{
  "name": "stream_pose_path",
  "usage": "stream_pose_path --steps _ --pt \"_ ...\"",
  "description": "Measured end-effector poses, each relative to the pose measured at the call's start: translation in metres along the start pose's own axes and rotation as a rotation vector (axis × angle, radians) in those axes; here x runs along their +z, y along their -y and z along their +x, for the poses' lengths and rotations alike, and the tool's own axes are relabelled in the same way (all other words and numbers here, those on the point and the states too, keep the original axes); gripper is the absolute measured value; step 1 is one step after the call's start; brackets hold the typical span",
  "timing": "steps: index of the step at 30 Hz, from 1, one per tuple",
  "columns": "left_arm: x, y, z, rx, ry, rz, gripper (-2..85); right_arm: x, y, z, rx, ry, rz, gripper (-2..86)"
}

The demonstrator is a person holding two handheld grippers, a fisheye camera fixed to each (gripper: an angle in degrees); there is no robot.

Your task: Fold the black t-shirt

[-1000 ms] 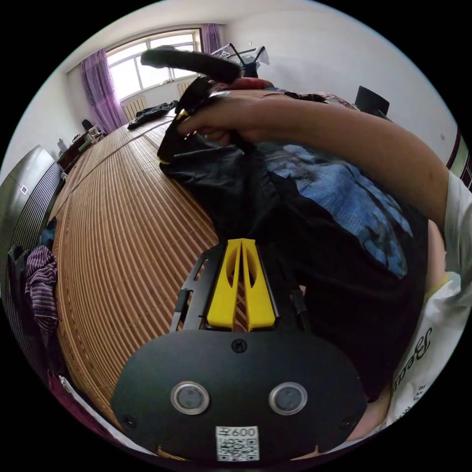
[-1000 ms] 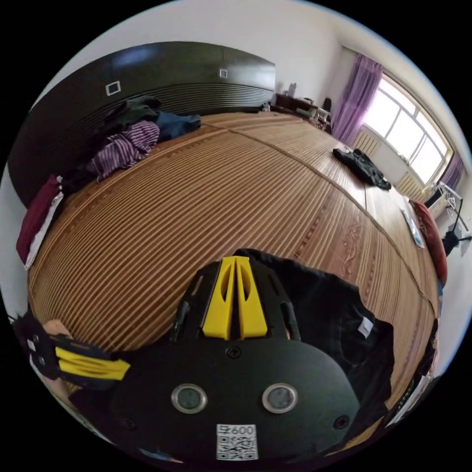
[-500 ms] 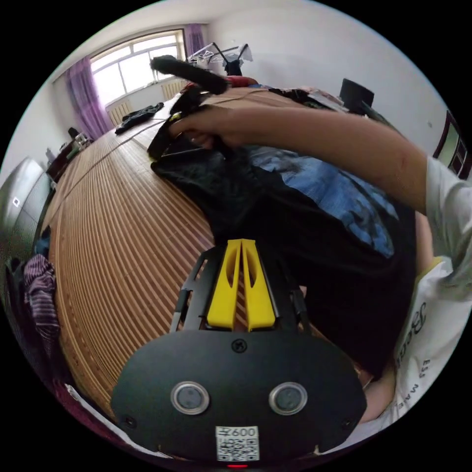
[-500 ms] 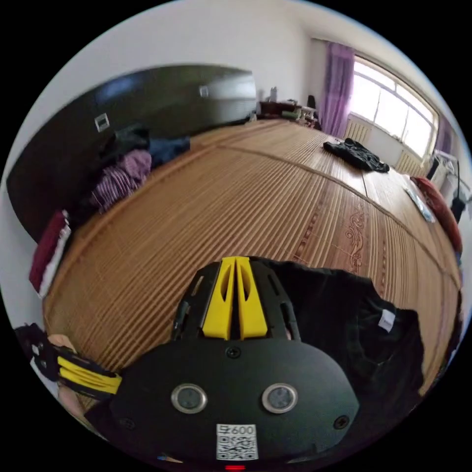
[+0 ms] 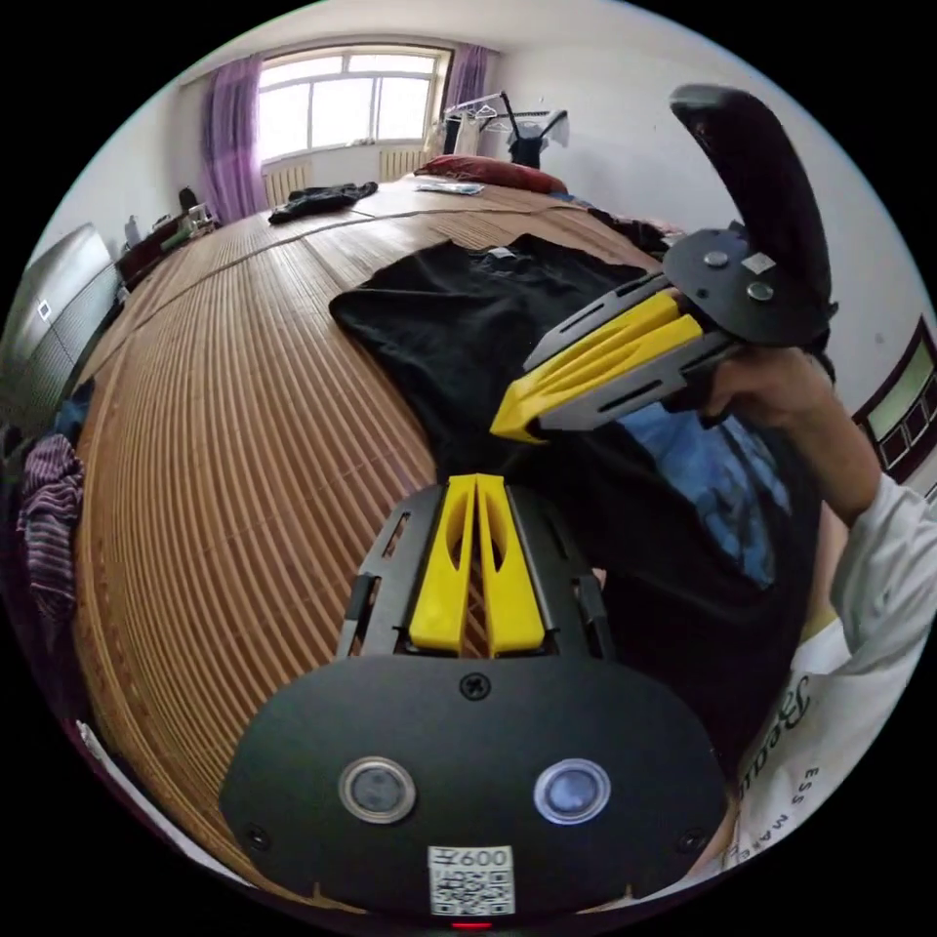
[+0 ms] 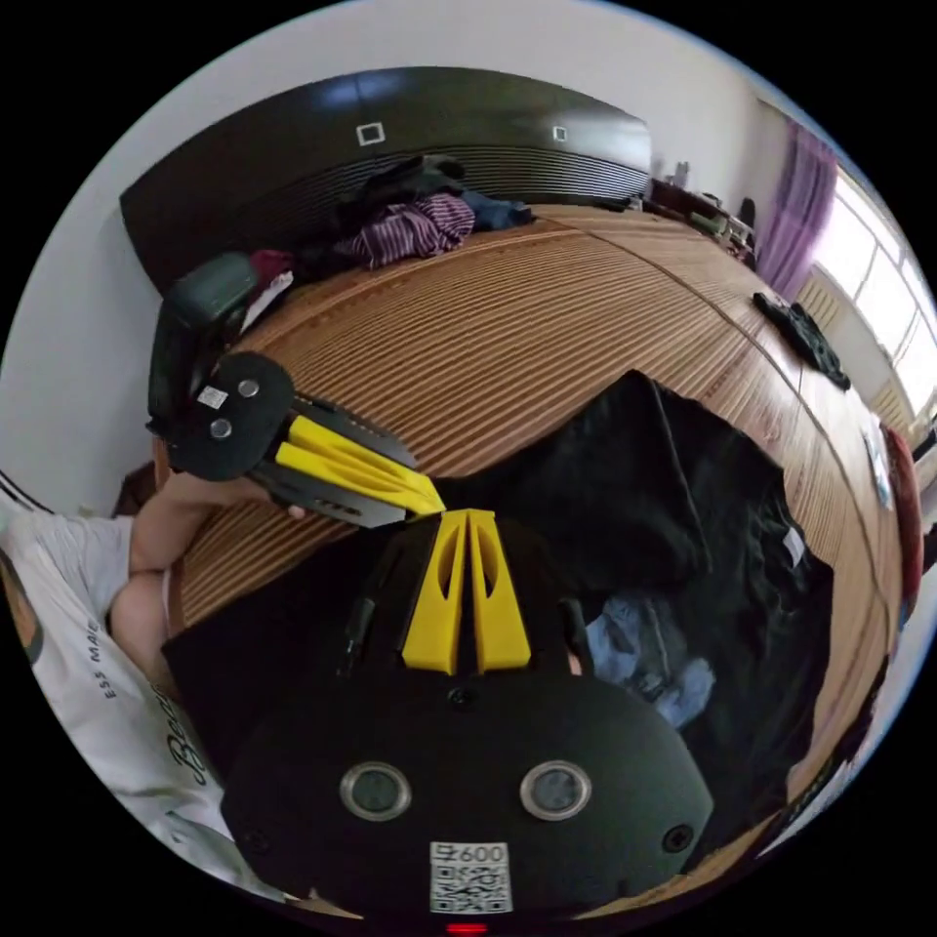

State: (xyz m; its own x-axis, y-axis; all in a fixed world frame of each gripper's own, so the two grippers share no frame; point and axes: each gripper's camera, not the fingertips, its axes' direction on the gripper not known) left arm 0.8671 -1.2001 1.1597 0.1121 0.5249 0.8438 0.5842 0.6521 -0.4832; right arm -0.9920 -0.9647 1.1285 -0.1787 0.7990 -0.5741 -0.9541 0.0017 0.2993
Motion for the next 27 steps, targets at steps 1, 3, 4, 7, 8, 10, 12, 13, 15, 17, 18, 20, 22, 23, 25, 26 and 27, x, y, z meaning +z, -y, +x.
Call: stream_pose_path --steps 1,3,4,7,8,10,12,13,15,17,18,20,22,23,25,26,27 --pt "0.001 -0.004 0.007 -0.002 0.03 -0.008 0.1 0.003 -0.002 -0.017 -0.018 -0.015 -0.052 -0.8" --pt "0.005 -0.008 0.007 -0.014 0.02 -0.015 0.1 0.013 -0.011 -0.033 -0.013 0.011 -0.148 -0.9" --pt "0.006 -0.012 0.003 -0.033 -0.011 -0.016 0.1 0.006 -0.022 -0.04 0.013 0.033 -0.114 -0.9" --pt "0.009 -0.023 -0.006 -0.077 -0.083 -0.008 0.1 -0.019 -0.065 -0.058 0.085 0.035 -0.142 -0.9" --pt "0.011 -0.027 -0.005 -0.083 -0.095 -0.006 0.1 -0.036 -0.092 -0.068 0.11 -0.002 -0.146 -0.9" --pt "0.012 -0.033 -0.002 -0.084 -0.098 -0.004 0.1 -0.075 -0.142 -0.091 0.151 -0.037 -0.096 -0.9" --pt "0.013 -0.04 0.003 -0.083 -0.096 -0.004 0.2 -0.128 -0.204 -0.121 0.198 -0.069 -0.031 -0.9" --pt "0.014 -0.044 0.007 -0.079 -0.091 -0.004 0.2 -0.165 -0.248 -0.145 0.226 -0.116 -0.01 -0.9" --pt "0.017 -0.049 0.016 -0.068 -0.07 -0.006 0.2 -0.22 -0.317 -0.184 0.29 -0.239 0.013 -0.8" --pt "0.026 -0.052 0.038 -0.012 0.024 -0.012 0.4 -0.289 -0.413 -0.244 0.367 -0.443 0.083 -0.8" --pt "0.029 -0.053 0.045 0.002 0.053 -0.018 0.4 -0.303 -0.437 -0.259 0.388 -0.49 0.108 -0.8" --pt "0.033 -0.062 0.076 0.065 0.185 -0.027 0.6 -0.341 -0.523 -0.317 0.411 -0.595 0.178 -0.8" --pt "0.036 -0.073 0.101 0.087 0.318 -0.027 0.7 -0.355 -0.578 -0.352 0.415 -0.617 0.215 -0.8" --pt "0.035 -0.083 0.117 0.09 0.41 -0.027 0.7 -0.359 -0.608 -0.369 0.42 -0.61 0.237 -0.7" --pt "0.026 -0.1 0.13 -0.006 0.532 -0.026 0.9 -0.362 -0.646 -0.389 0.446 -0.567 0.299 -0.6" --pt "0.012 -0.116 0.13 -0.145 0.584 -0.022 0.9 -0.362 -0.67 -0.401 0.462 -0.511 0.354 -0.4" --pt "0.005 -0.126 0.129 -0.212 0.593 -0.03 0.9 -0.361 -0.681 -0.407 0.456 -0.473 0.373 -0.3"
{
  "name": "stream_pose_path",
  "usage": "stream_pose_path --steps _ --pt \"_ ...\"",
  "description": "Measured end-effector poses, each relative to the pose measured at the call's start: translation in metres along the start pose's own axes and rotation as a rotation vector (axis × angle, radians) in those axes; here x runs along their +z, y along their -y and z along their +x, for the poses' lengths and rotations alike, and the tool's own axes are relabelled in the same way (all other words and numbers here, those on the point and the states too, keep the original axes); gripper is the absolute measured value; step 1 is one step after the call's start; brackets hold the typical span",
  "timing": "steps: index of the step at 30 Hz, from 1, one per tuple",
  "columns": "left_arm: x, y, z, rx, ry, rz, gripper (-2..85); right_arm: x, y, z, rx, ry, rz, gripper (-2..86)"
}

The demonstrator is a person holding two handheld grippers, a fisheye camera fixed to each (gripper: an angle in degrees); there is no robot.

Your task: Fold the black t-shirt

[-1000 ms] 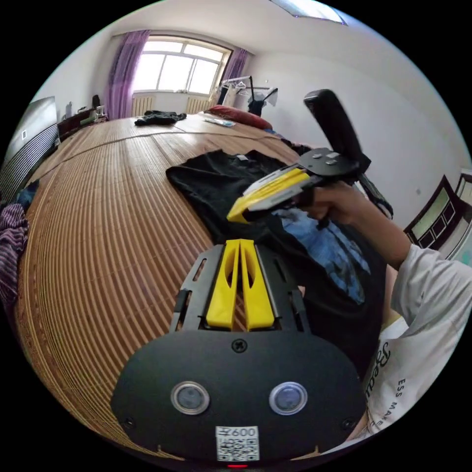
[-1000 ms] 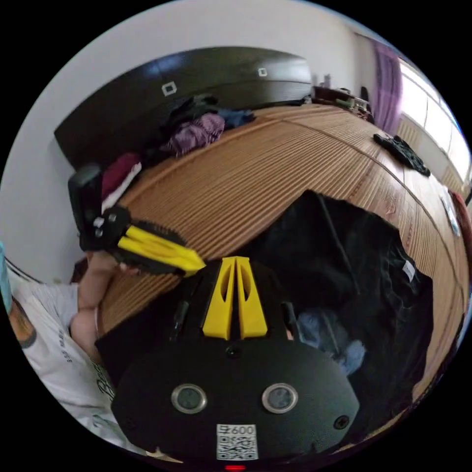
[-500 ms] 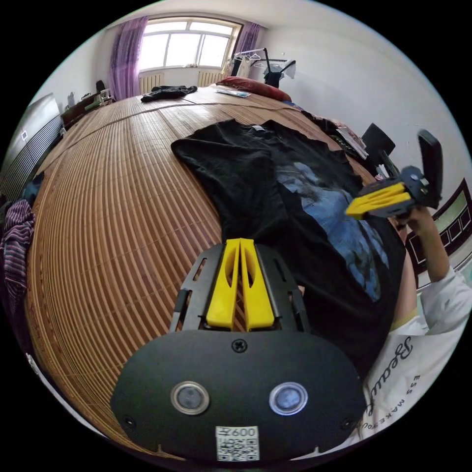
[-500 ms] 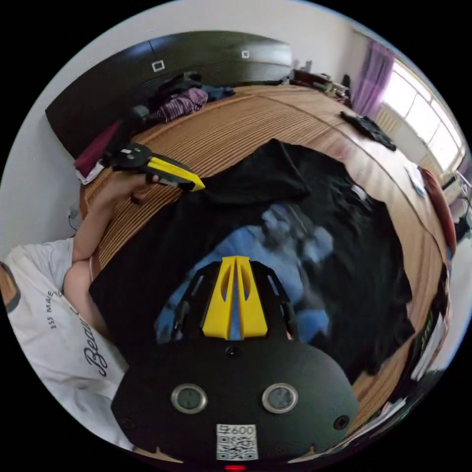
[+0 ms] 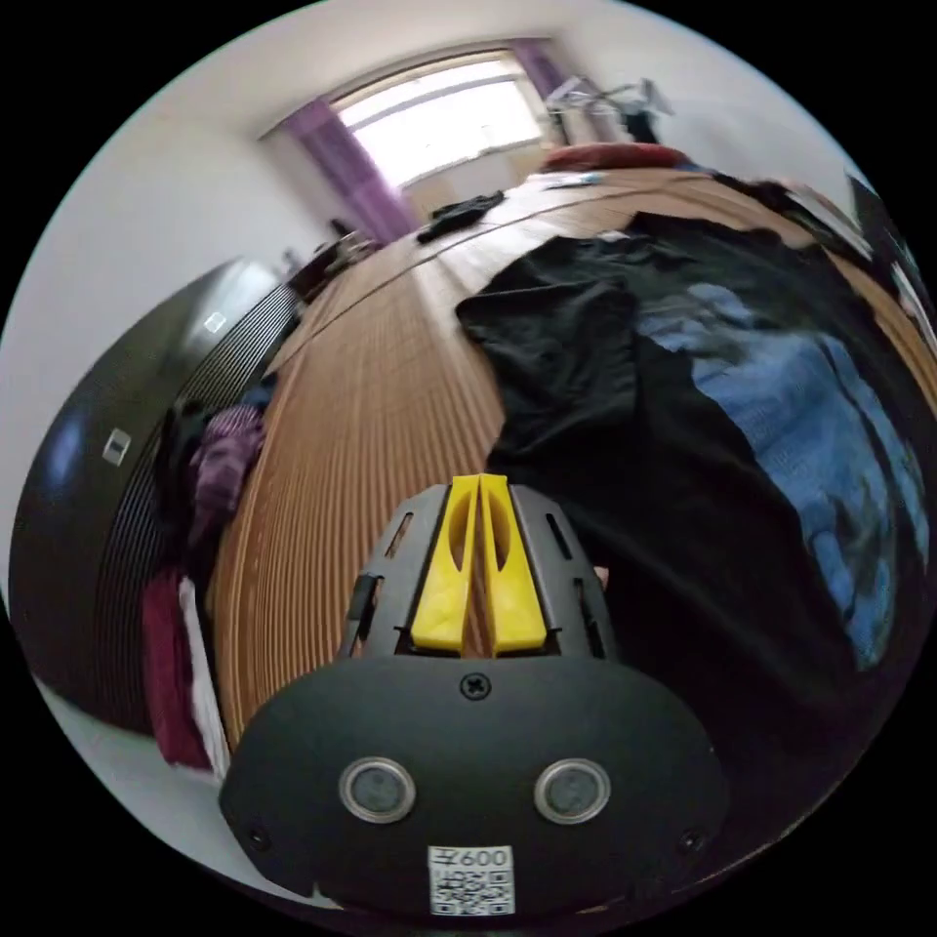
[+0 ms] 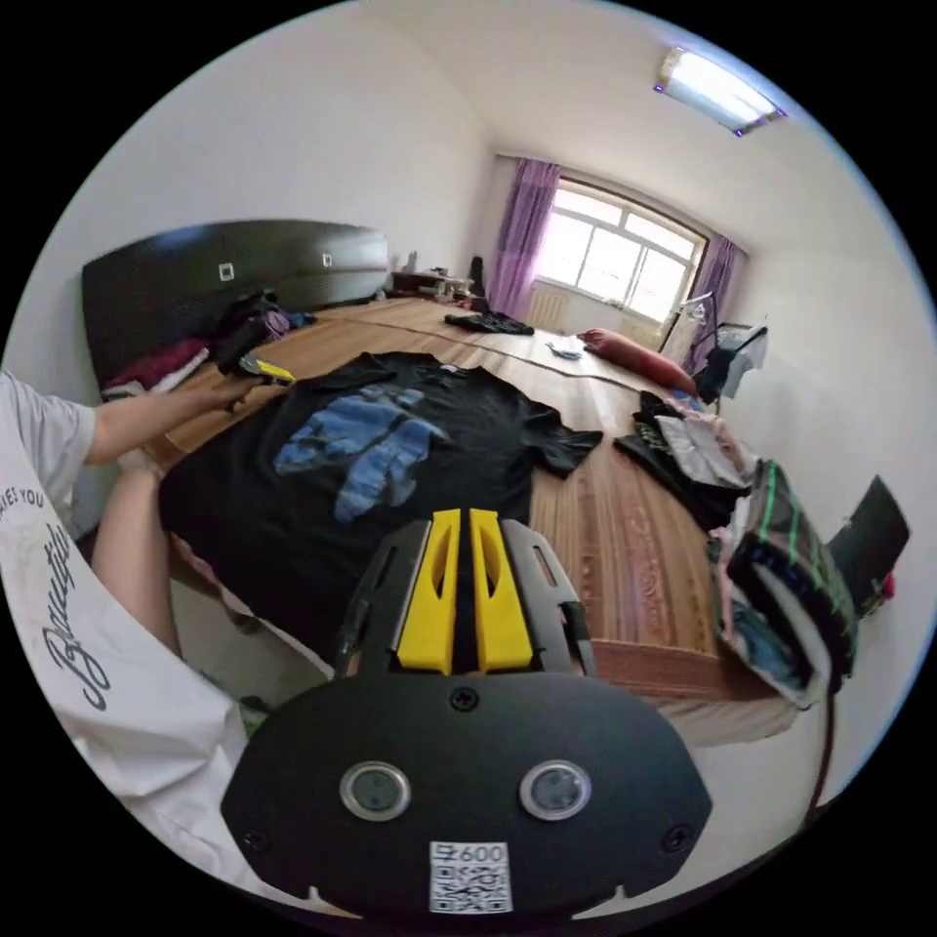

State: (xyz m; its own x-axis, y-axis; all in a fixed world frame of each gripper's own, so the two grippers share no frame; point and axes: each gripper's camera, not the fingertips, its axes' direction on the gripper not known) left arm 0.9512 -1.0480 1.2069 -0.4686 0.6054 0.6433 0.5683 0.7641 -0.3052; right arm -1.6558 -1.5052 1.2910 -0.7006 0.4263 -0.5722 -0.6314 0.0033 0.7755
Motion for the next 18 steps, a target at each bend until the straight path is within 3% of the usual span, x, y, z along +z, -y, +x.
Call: stream_pose_path --steps 3,6,8,11,15,18 --pt "-0.025 -0.054 -0.026 -0.196 -0.009 -0.147 0.9 -0.019 -0.051 -0.007 0.018 0.139 0.03 0.9" --pt "-0.086 -0.125 -0.044 -0.393 -0.109 -0.039 0.8 -0.032 -0.094 -0.023 0.006 0.107 0.06 0.9" --pt "-0.124 -0.178 -0.045 -0.458 -0.3 0.039 0.7 -0.028 -0.116 -0.028 0.024 0.053 0.001 0.1" --pt "-0.139 -0.233 -0.027 -0.493 -0.429 -0.006 0.5 -0.017 -0.132 -0.015 0.147 0.074 -0.115 -0.6" --pt "-0.14 -0.29 0.01 -0.417 -0.423 -0.075 0.5 -0.024 -0.15 -0.008 0.185 0.228 -0.093 -0.8" --pt "-0.15 -0.329 0.028 -0.386 -0.329 -0.037 0.5 -0.003 -0.164 -0.008 0.185 0.06 -0.286 -0.8"
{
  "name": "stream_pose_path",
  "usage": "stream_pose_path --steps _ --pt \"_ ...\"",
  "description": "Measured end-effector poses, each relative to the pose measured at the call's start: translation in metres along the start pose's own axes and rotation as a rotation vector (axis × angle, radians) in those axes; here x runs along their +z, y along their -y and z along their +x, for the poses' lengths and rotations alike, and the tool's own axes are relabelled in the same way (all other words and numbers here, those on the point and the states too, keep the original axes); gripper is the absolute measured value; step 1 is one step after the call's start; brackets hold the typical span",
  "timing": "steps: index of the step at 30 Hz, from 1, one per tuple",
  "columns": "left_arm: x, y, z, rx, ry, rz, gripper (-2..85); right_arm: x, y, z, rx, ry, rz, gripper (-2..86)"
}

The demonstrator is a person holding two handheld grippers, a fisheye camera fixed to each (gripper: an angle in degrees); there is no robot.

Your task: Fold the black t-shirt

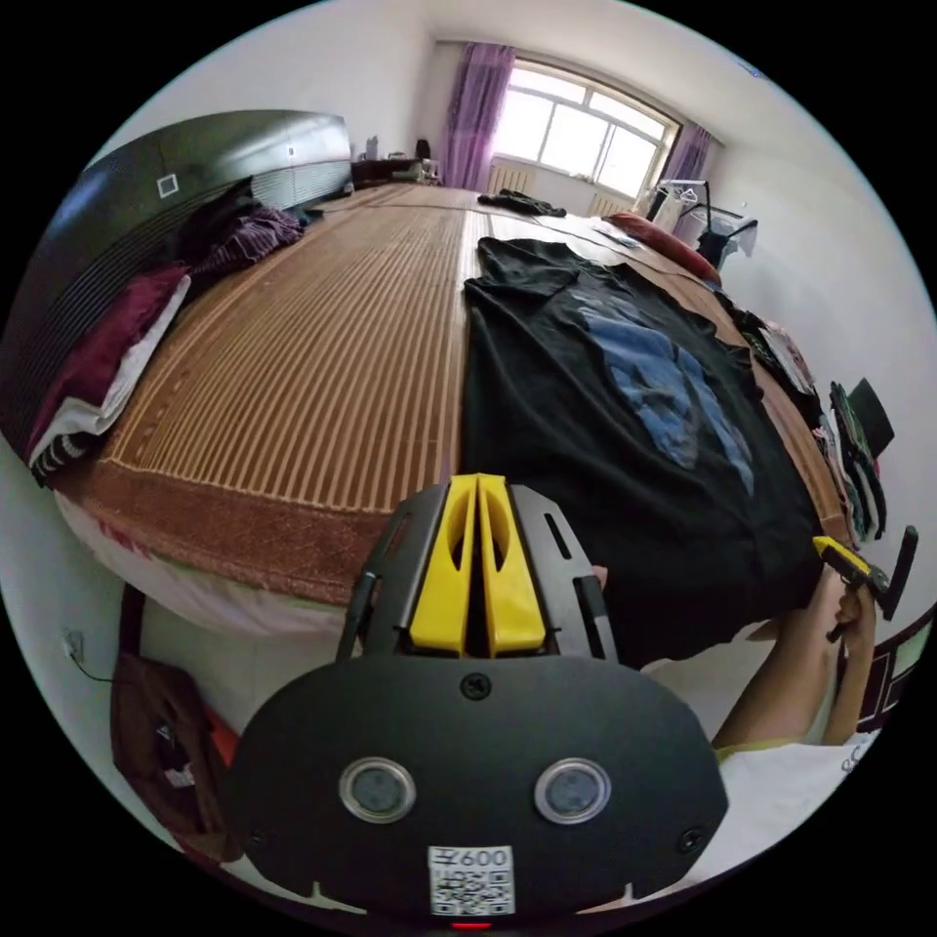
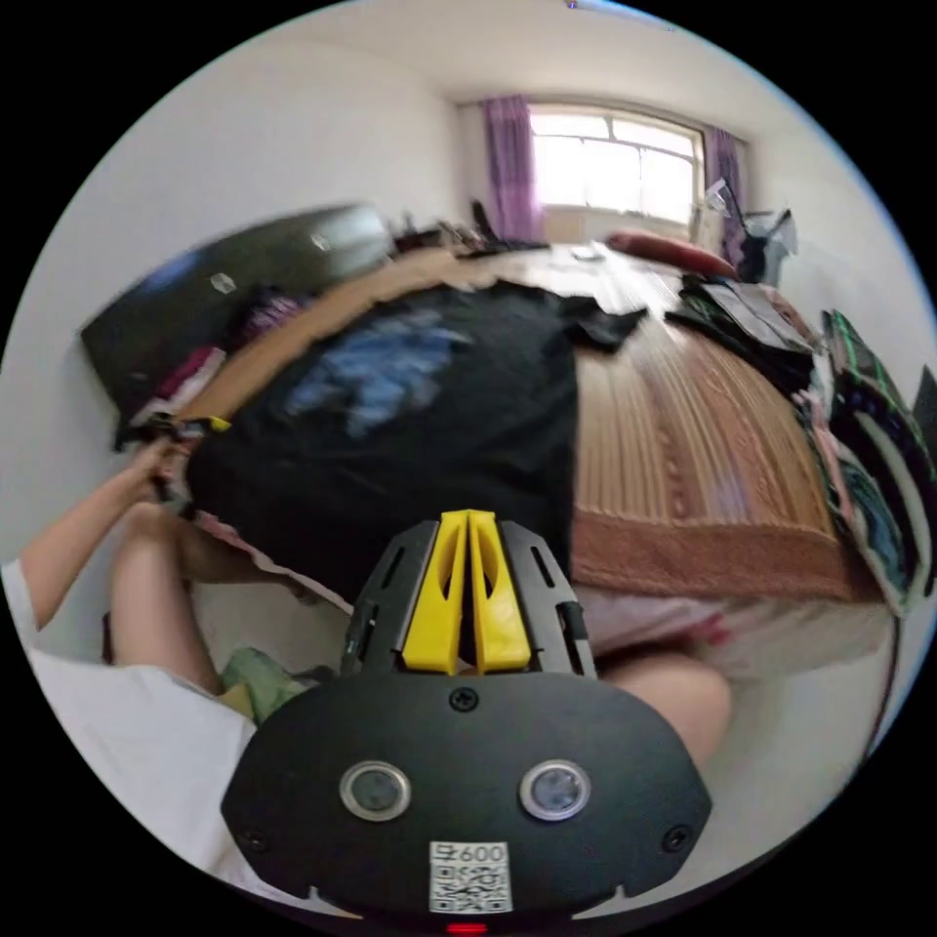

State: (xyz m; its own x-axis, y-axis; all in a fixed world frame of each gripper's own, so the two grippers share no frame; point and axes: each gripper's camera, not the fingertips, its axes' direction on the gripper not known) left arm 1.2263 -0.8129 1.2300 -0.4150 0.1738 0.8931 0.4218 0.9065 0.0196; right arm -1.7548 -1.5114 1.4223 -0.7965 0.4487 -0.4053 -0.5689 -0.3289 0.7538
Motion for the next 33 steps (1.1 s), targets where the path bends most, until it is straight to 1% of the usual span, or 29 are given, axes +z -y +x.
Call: stream_pose_path --steps 1,3,6,10,14,15,17,19,21,22,23,25,27,28,30,33 --pt "-0.002 -0.01 0.001 -0.011 0.012 0.004 0.5 0.005 -0.005 -0.002 -0.045 -0.019 -0.032 -0.8" --pt "-0.005 -0.02 0.005 -0.026 0.036 -0.015 0.5 -0.003 -0.01 0.001 0.006 -0.009 -0.031 -0.8" --pt "-0.007 -0.032 0.015 0.032 0.089 -0.059 0.5 -0.008 -0.027 -0.013 -0.023 -0.073 -0.023 -0.8" --pt "-0.008 -0.054 0.013 0.042 0.057 -0.096 0.5 -0.015 -0.055 -0.024 0.014 -0.118 0.044 -0.9" --pt "-0.011 -0.08 0.019 0.036 0.048 -0.08 0.6 -0.026 -0.076 -0.027 0.106 -0.117 0.08 -0.8" --pt "-0.011 -0.083 0.022 0.04 0.058 -0.076 0.6 -0.027 -0.077 -0.029 0.111 -0.121 0.077 -0.8" --pt "-0.014 -0.095 0.044 0.114 0.134 -0.063 0.5 -0.031 -0.08 -0.037 0.103 -0.144 0.06 -0.9" --pt "-0.022 -0.1 0.056 0.097 0.168 -0.061 0.5 -0.034 -0.083 -0.041 0.102 -0.151 0.057 -0.9" --pt "-0.041 -0.106 0.06 0.047 0.092 0.027 0.4 -0.038 -0.089 -0.044 0.11 -0.149 0.074 -0.8" --pt "-0.052 -0.109 0.06 0.001 -0.013 0.091 0.4 -0.04 -0.094 -0.046 0.121 -0.147 0.086 -0.8" --pt "-0.051 -0.107 0.062 -0.017 -0.123 0.094 0.4 -0.042 -0.096 -0.05 0.123 -0.154 0.091 -0.8" --pt "-0.035 -0.1 0.073 0.036 -0.211 0.025 0.3 -0.045 -0.096 -0.059 0.113 -0.176 0.079 -0.9" --pt "-0.016 -0.101 0.084 0.082 -0.138 -0.024 0.4 -0.047 -0.093 -0.068 0.103 -0.196 0.057 -0.9" --pt "-0.002 -0.106 0.088 0.111 -0.073 -0.069 0.4 -0.049 -0.092 -0.074 0.097 -0.208 0.043 -0.9" --pt "-0.004 -0.117 0.086 0.127 -0.071 -0.041 0.5 -0.049 -0.088 -0.086 0.042 -0.238 -0.001 -0.9" --pt "-0.015 -0.13 0.082 0.127 -0.063 -0.056 0.5 -0.052 -0.073 -0.103 0.006 -0.272 -0.084 -0.9"
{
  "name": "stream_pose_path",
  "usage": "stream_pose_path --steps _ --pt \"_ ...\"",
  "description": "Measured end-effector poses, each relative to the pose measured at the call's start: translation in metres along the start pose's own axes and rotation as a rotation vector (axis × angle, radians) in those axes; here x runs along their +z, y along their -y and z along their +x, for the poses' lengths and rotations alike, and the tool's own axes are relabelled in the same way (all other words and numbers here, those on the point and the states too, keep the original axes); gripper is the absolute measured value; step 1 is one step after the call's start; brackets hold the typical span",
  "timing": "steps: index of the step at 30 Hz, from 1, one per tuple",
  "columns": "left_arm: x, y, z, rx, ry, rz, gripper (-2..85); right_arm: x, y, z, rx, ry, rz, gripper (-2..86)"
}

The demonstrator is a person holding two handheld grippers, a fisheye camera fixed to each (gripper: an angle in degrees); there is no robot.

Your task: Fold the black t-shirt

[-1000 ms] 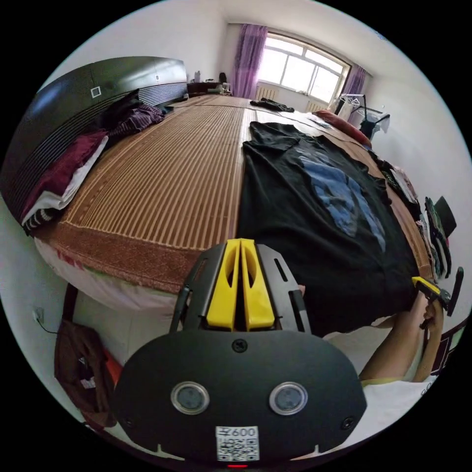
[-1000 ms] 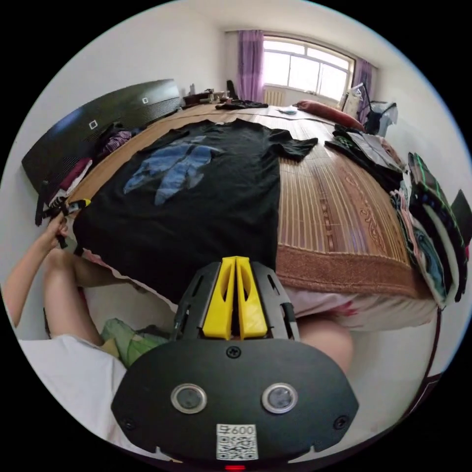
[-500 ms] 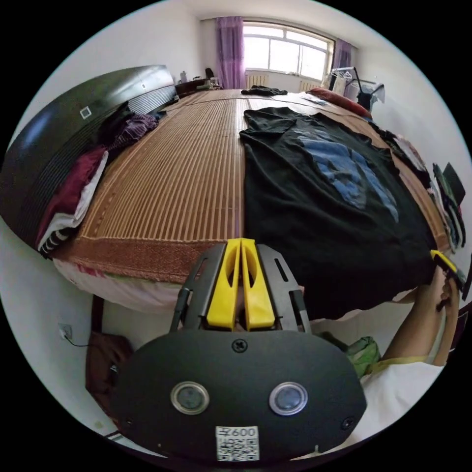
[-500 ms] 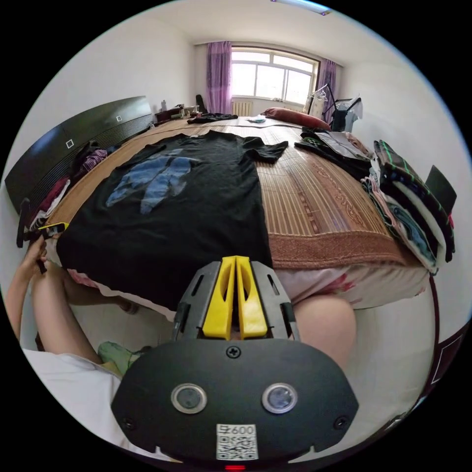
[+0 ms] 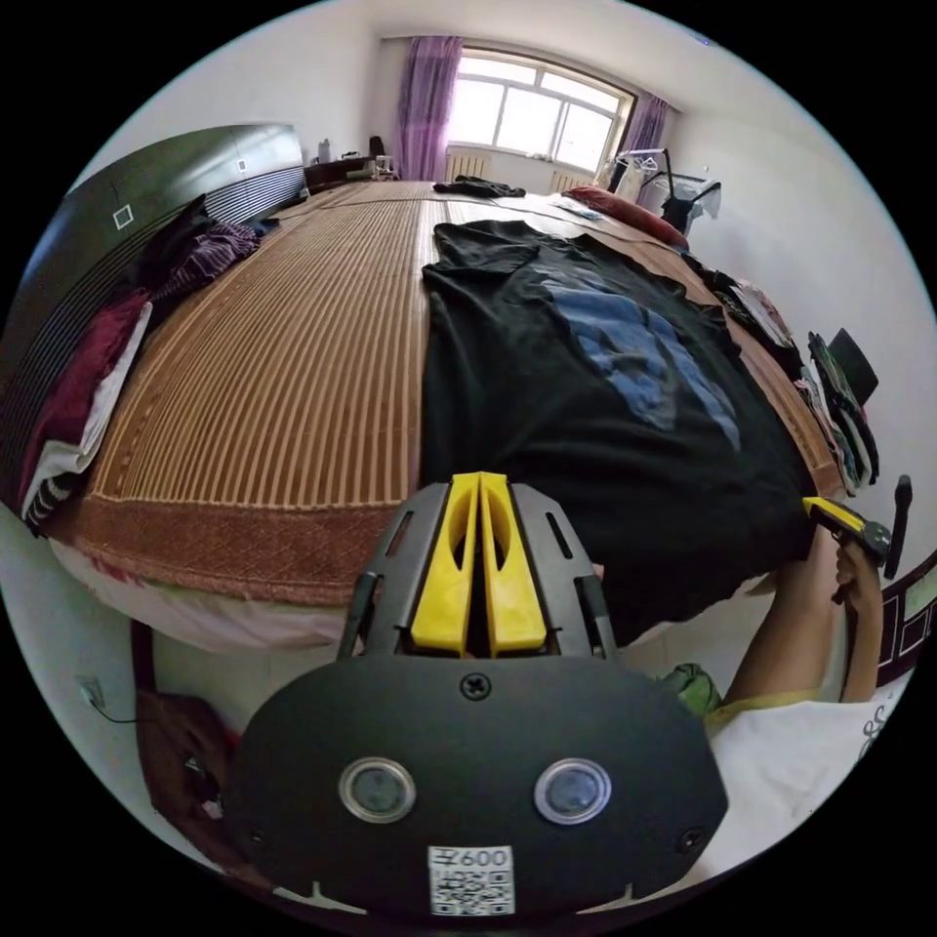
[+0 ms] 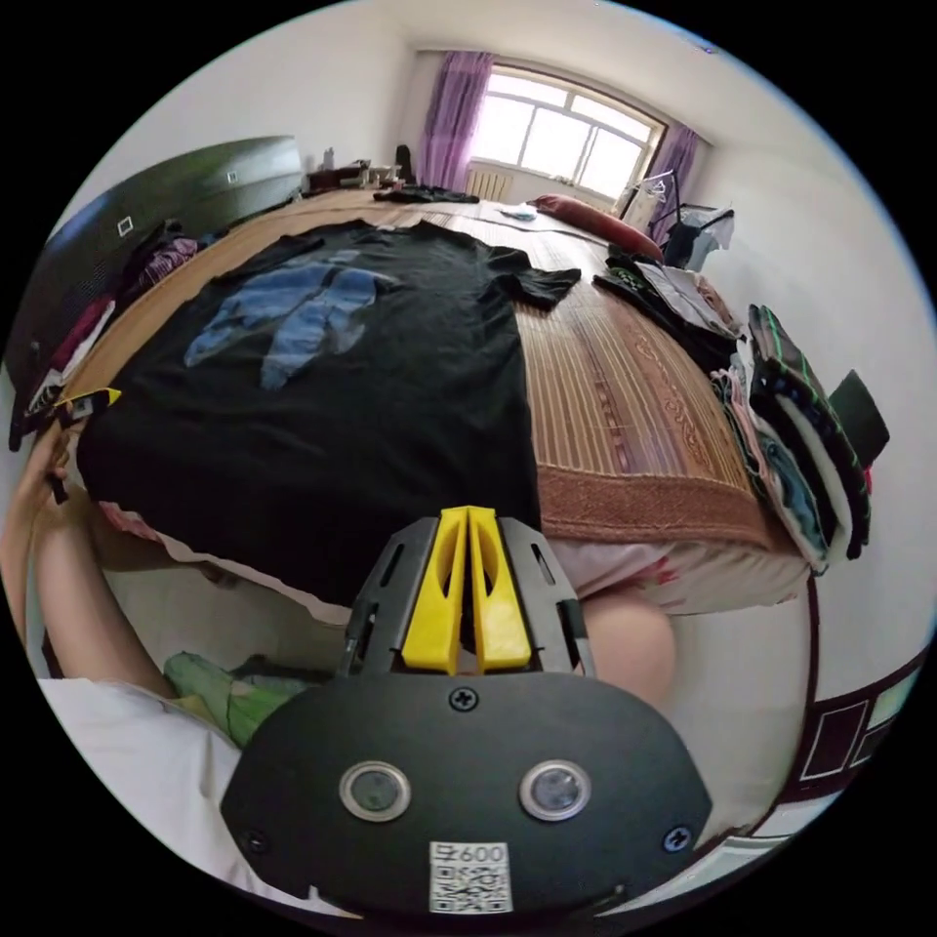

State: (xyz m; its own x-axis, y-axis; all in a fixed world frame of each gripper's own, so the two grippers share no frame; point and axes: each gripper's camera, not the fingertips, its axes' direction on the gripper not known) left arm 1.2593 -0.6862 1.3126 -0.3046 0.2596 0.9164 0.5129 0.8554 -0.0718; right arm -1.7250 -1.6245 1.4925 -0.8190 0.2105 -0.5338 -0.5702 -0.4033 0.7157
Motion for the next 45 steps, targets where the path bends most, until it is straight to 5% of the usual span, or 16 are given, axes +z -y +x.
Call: stream_pose_path --steps 6,12,24,32,38,45 --pt "-0.019 -0.02 0.016 0.027 0.051 0.002 0.6 -0.027 0.006 -0.028 -0.044 -0.056 -0.025 -0.8" --pt "-0.04 -0.033 0.026 0.032 0.065 0.011 0.6 -0.068 -0.009 -0.013 0.144 0.074 0.074 -0.8" --pt "-0.118 -0.073 0.019 -0.211 -0.063 0.146 0.7 -0.156 -0.013 -0.028 0.325 0.244 0.191 -0.8" --pt "-0.12 0.028 0.05 -0.115 -0.072 0.204 0.8 -0.225 0.03 -0.082 0.198 0.267 -0.026 -0.8" --pt "-0.107 0.134 0.053 0.02 0.119 0.224 0.8 -0.345 0.071 -0.092 0.302 0.362 0.521 0.8" --pt "-0.083 0.237 0.013 -0.082 -0.095 0.315 0.5 -0.314 0.263 -0.119 0.294 0.313 0.484 1.0"
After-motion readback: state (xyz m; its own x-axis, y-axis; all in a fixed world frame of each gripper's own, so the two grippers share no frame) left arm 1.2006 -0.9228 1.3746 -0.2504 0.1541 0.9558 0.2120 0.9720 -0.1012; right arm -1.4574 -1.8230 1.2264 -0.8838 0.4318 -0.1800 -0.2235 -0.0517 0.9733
